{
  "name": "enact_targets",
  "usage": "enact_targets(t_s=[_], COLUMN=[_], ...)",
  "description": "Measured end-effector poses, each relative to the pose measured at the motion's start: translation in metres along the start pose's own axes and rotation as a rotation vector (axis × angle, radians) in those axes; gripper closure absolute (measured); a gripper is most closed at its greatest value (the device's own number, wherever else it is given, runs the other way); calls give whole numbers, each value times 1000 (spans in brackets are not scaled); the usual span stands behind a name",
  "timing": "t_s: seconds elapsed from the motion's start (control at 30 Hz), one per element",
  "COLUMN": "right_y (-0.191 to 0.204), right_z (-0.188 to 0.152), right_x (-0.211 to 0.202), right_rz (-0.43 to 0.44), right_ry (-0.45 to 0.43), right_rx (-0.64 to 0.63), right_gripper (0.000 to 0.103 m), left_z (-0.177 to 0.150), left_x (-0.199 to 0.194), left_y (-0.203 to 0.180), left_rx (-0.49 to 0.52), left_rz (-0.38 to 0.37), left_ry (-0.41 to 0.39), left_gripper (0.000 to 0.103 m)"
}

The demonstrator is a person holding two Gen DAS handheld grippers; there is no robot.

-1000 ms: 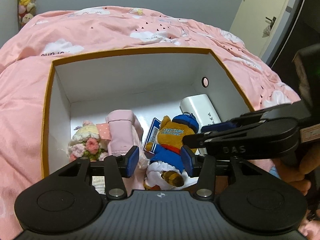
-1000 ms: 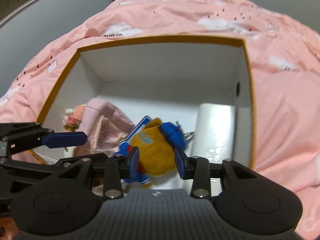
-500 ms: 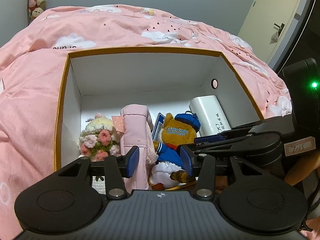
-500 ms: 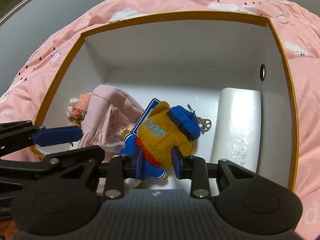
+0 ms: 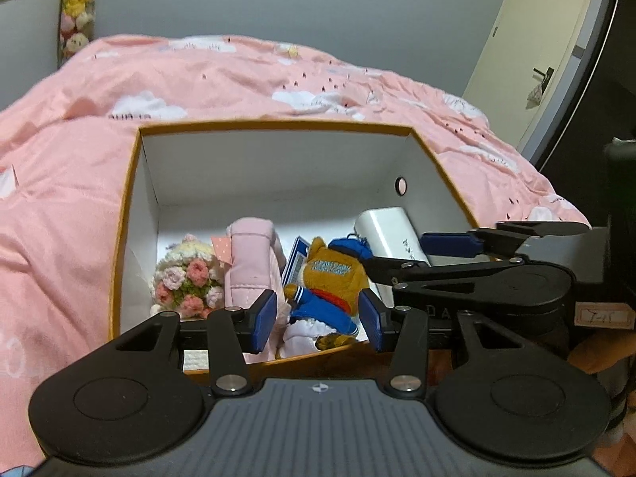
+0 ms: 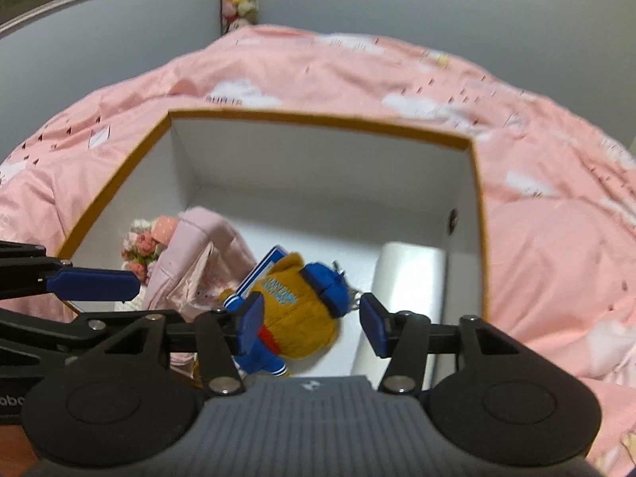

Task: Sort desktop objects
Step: 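Lift both open tools up out of the box, then move both open tools down to the item pile beside the box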

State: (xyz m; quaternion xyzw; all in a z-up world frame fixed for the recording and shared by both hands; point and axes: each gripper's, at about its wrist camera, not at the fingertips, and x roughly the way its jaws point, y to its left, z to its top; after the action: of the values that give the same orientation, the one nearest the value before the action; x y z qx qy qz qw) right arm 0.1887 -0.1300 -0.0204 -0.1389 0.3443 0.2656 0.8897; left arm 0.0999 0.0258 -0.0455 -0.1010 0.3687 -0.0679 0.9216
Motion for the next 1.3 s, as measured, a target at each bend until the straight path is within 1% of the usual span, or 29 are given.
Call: enact_targets(t_s=[0.07, 0.17, 0.23, 0.3, 0.4, 0.53, 0.63, 0.8, 0.9, 0.97, 1.07, 1.1, 1.13, 1.17, 1.23, 1.3], right_y=[0, 2, 3, 6, 8, 10, 13, 18, 18, 17, 14, 13, 13, 13, 16, 20], right_z=[-4, -8, -10, -11, -16, -24, -30, -42, -50, -54, -61, -63, -64, -66, -71, -74], right_x=[-12, -26, -34, -40, -48, -58, -63, -67, -68, -70, -72, -73, -73, -74, -74, -74], right_rz=[-28, -60, -63, -68, -71, -80, -80, -69, -53, -46, -26, -8, 15, 48, 105, 145], right_ry=[-47, -102, -127, -138, -151, -162, -160, -126, -94, -77, -46, -31, -14, 7, 45, 80], right_rx=[9, 17, 24, 26, 25, 34, 36, 30, 46, 66, 93, 106, 118, 134, 154, 153], right_gripper=[40, 40, 39, 37, 35, 32, 31, 31, 31, 31, 34, 36, 41, 43, 46, 46], left_z=[-2, -5, -7, -10, -15, -22, -28, -36, -37, -38, -40, -41, -43, -45, -48, -52], left_x=[-6, -13, -18, -22, -28, -32, -35, -45, -54, -60, -68, -70, -71, -72, -72, -71], left_y=[-5, -12, -16, -19, -19, -17, -17, -14, -7, 2, 21, 26, 30, 32, 30, 25], left_rx=[15, 43, 57, 68, 52, 25, 27, 45, 29, -8, -104, -133, -151, -157, -145, -122], left_rz=[16, 38, 50, 56, 55, 42, 51, 79, 104, 124, 144, 138, 131, 124, 123, 127], left_ry=[-19, -40, -52, -54, -53, -19, 0, 4, -1, 0, 27, 44, 63, 81, 118, 149], left_gripper=[50, 50, 50, 50, 50, 50, 50, 49, 49, 49, 49, 49, 49, 49, 49, 49])
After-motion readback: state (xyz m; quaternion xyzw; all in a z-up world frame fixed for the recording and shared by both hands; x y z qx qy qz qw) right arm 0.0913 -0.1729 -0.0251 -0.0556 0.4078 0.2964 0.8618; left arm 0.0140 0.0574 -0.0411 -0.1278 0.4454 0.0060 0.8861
